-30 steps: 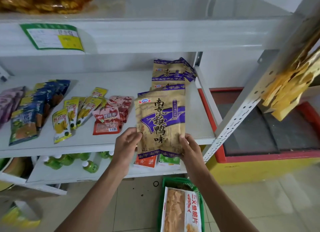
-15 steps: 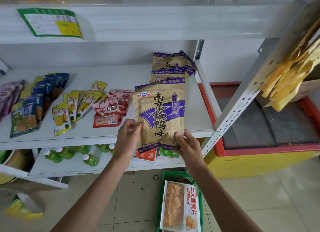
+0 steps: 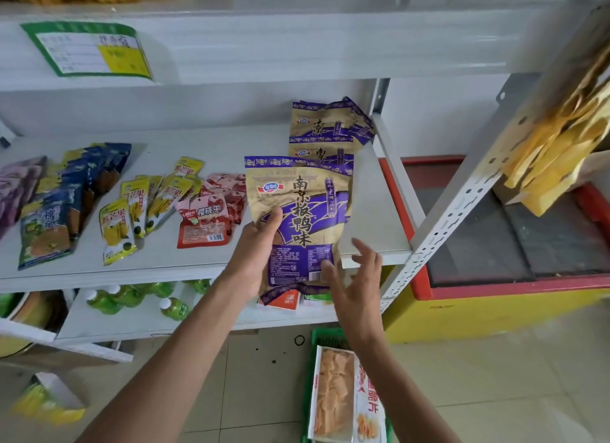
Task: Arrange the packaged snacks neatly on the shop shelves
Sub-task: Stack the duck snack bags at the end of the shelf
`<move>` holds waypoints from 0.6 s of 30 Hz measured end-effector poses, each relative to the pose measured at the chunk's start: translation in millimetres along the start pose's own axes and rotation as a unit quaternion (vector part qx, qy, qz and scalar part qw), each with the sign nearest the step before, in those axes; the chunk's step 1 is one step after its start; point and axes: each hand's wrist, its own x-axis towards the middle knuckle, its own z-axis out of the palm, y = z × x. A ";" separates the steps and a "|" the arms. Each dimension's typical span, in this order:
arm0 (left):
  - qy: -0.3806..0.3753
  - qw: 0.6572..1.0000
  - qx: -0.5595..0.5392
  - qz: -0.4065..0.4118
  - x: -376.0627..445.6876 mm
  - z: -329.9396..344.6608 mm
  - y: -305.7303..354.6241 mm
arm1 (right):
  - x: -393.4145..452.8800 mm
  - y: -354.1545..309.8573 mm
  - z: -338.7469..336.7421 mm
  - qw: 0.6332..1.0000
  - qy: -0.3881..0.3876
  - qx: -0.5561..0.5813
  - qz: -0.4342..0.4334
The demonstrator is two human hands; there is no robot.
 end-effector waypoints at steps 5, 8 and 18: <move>-0.050 0.996 -0.077 0.010 7.0 -1.4 -4.2 | 19.8 2.7 -5.8 0.977 -0.106 0.175 0.062; -0.036 0.997 -0.068 0.008 12.9 0.2 -5.5 | 23.6 7.4 -7.1 0.974 -0.098 0.196 0.049; -0.034 0.992 -0.032 0.114 9.0 44.8 -14.0 | -9.7 -14.5 20.1 0.956 0.038 -0.186 -0.222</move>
